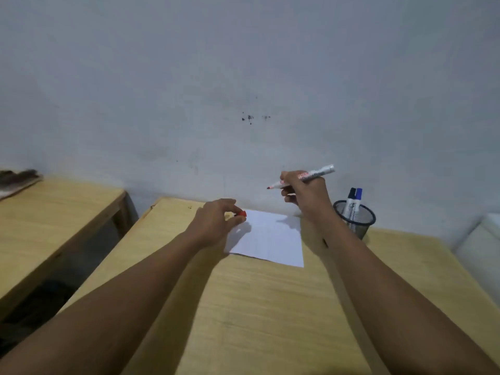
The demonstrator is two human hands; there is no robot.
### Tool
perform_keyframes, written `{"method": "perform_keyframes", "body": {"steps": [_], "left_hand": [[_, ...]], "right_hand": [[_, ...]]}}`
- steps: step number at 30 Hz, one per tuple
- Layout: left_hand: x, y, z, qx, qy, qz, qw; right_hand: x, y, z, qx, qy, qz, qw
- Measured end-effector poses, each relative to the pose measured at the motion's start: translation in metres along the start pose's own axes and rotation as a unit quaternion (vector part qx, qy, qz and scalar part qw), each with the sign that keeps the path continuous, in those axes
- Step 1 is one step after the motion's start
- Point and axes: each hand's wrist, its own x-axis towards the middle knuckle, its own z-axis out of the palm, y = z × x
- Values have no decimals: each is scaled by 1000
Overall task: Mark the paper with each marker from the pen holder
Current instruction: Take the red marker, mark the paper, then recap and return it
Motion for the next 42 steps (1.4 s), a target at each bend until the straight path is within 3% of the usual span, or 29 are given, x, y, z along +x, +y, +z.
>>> {"method": "perform_keyframes", "body": {"steps": [8,12,17,28,36,42], "left_hand": [[-7,125,-40,-60,43,119,990],[-21,166,-47,-56,47,161,984],[-35,204,-54,-55,66,195,977],[-50,246,-55,-58,61,239,967],[-45,252,-58,-53,79,243,965],[-44,256,-60,-37,80,262,961]], "right_hand": [[-59,-97,-43,69,64,-32,995],[-90,-137,-60,6,110,-66,992],[-117,-159,-82,32,126,-88,988],[-139,-170,-102,60,87,-115,988],[-139,-169,-112,98,3,-97,990],[-132,-163,-114,54,20,-105,993]]}}
